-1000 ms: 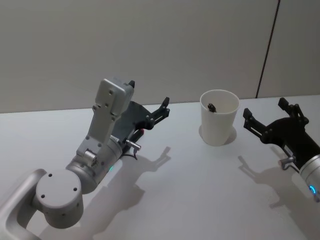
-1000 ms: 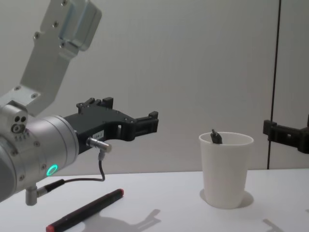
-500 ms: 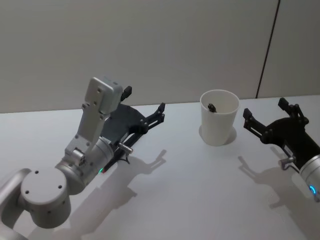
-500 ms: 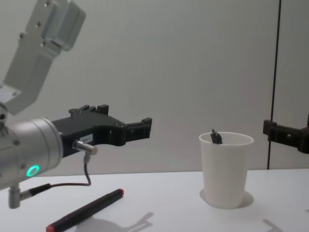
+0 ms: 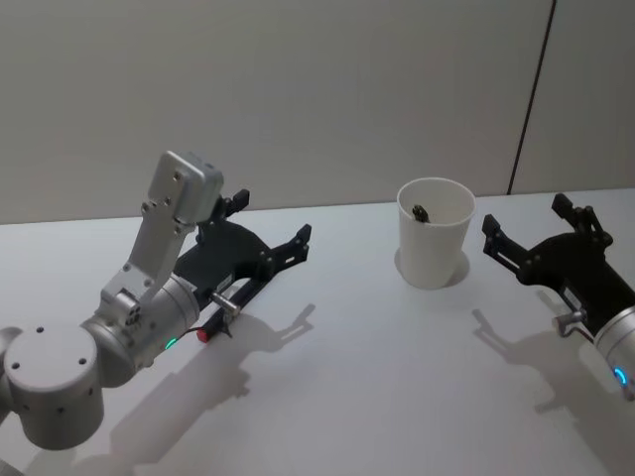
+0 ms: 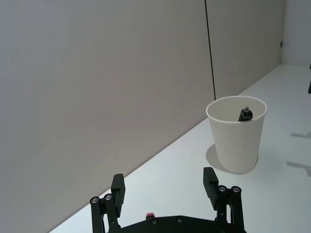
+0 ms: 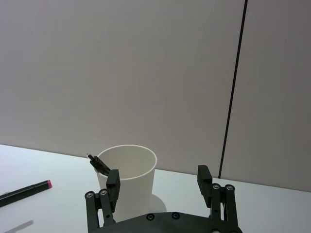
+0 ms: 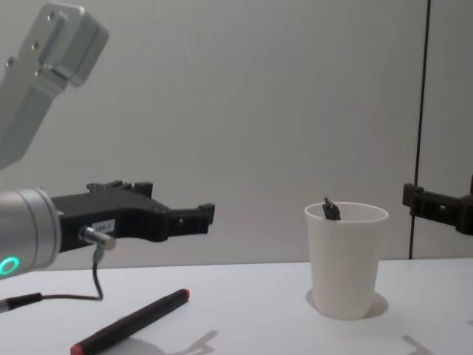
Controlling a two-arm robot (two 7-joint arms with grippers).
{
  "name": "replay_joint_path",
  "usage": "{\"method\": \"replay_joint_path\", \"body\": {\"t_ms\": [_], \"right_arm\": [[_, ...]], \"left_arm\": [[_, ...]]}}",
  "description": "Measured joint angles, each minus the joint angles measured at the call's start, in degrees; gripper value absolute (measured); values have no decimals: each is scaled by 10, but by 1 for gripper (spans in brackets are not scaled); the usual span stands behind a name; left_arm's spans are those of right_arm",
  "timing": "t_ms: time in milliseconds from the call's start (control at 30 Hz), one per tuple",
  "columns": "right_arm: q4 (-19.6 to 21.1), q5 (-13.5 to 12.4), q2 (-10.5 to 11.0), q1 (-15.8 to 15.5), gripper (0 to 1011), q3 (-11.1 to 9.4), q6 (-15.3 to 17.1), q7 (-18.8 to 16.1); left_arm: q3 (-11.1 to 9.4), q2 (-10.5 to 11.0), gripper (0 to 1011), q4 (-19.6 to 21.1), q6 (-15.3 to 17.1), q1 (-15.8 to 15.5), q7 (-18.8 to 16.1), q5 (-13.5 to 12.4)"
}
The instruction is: Place the pen into the pen holder.
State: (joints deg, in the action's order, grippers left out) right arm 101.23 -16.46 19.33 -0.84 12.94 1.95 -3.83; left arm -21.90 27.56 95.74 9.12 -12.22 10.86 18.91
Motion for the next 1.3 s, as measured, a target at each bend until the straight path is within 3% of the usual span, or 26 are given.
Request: {"method": "replay_joint_path", "body": {"t_ms": [700, 1300], "right_arm": [[0, 0, 0, 0, 1001, 0, 0, 0], [0, 0, 0, 0, 1001, 0, 0, 0]], "left_arm": [[22, 38, 1001, -10, 105, -12, 102, 10], [31, 53, 1001, -30, 182, -15, 128, 25]]}}
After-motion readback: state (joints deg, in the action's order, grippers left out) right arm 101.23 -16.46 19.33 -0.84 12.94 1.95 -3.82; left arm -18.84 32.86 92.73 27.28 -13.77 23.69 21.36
